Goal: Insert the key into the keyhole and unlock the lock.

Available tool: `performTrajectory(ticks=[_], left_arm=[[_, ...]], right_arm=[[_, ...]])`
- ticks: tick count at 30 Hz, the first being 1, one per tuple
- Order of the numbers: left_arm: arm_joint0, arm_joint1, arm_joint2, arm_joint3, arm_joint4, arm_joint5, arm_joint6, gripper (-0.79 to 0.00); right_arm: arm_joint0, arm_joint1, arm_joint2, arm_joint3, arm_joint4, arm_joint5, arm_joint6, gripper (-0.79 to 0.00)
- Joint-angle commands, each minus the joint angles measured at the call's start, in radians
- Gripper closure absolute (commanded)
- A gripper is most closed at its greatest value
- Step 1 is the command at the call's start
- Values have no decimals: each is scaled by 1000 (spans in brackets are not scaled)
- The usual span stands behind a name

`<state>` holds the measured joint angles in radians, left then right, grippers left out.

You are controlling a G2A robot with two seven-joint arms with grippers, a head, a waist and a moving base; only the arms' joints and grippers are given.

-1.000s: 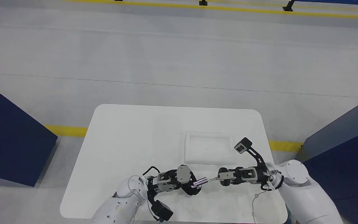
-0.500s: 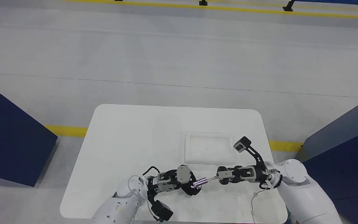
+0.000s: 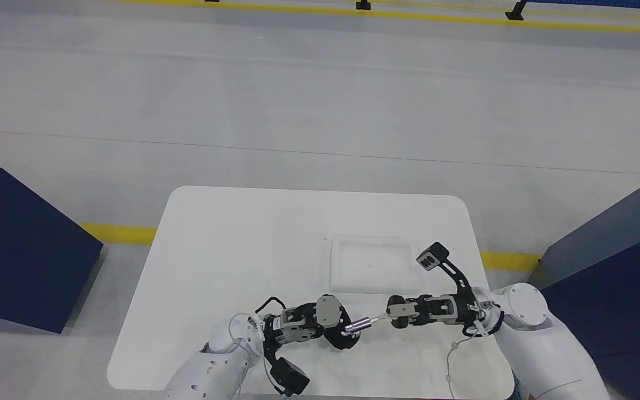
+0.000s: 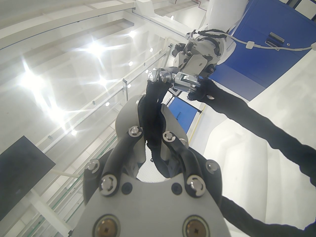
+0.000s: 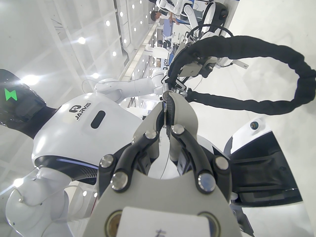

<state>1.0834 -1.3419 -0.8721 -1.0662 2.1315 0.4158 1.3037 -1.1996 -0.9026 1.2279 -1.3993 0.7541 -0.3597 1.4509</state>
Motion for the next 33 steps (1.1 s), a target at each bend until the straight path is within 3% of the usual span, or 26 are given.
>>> performTrajectory(ticks=[1, 33], left_arm=[[0, 0, 0, 0, 0, 0, 0, 0], [0, 0, 0, 0, 0, 0, 0, 0]], right_arm=[[1, -1, 1, 1, -3, -1, 2, 0], [-13, -4, 0, -48, -54, -14, -4, 0]])
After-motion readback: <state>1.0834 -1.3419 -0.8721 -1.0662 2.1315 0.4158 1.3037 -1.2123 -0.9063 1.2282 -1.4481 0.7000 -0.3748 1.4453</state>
